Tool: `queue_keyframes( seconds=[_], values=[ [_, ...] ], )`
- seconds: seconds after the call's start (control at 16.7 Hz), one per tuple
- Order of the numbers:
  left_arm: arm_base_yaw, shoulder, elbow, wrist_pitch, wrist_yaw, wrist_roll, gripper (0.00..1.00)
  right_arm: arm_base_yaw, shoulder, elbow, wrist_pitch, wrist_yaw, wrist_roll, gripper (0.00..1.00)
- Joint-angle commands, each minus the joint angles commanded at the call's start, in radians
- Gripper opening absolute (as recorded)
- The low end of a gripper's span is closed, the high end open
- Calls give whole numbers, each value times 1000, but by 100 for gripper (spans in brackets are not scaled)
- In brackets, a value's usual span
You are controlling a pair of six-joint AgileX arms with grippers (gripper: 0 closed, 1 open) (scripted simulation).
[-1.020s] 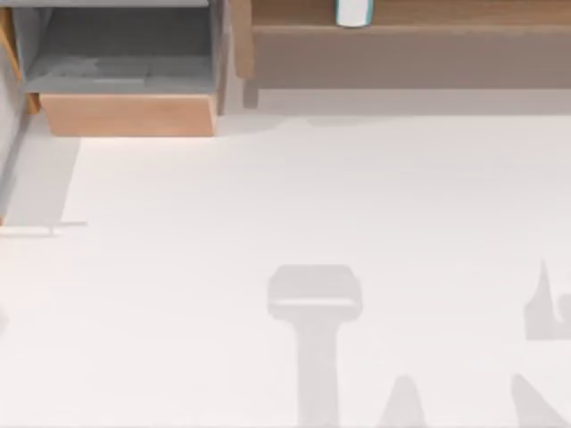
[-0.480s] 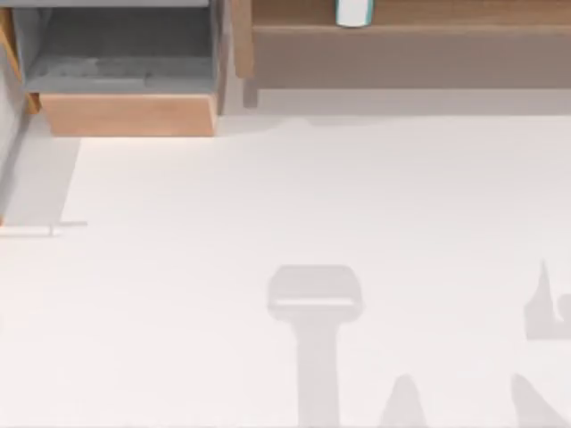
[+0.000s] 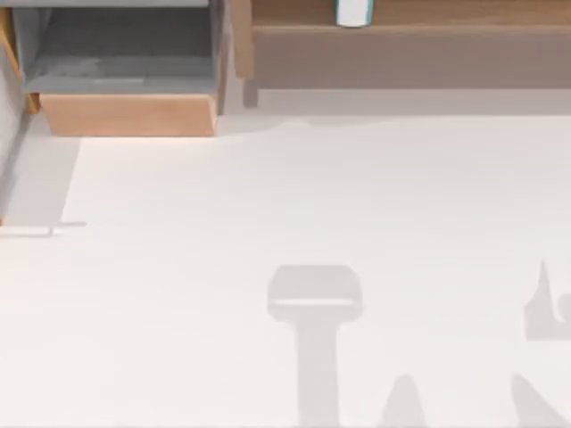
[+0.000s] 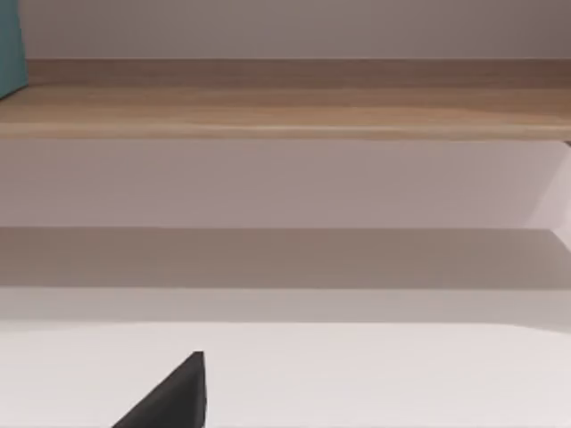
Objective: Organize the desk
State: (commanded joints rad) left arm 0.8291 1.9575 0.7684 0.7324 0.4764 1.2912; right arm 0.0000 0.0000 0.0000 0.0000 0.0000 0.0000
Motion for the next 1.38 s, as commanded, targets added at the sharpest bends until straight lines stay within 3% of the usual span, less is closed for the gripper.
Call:
queue_keyframes(
  seconds=[0.72,0.9,1.38],
  values=[
    [-102,30,-310,734,257,259,100,0,0,0,0,0,0,100],
    [-110,34,-330,806,284,298,100,0,0,0,0,0,0,100],
    [-130,44,-302,790,265,299,100,0,0,0,0,0,0,100]
  ],
)
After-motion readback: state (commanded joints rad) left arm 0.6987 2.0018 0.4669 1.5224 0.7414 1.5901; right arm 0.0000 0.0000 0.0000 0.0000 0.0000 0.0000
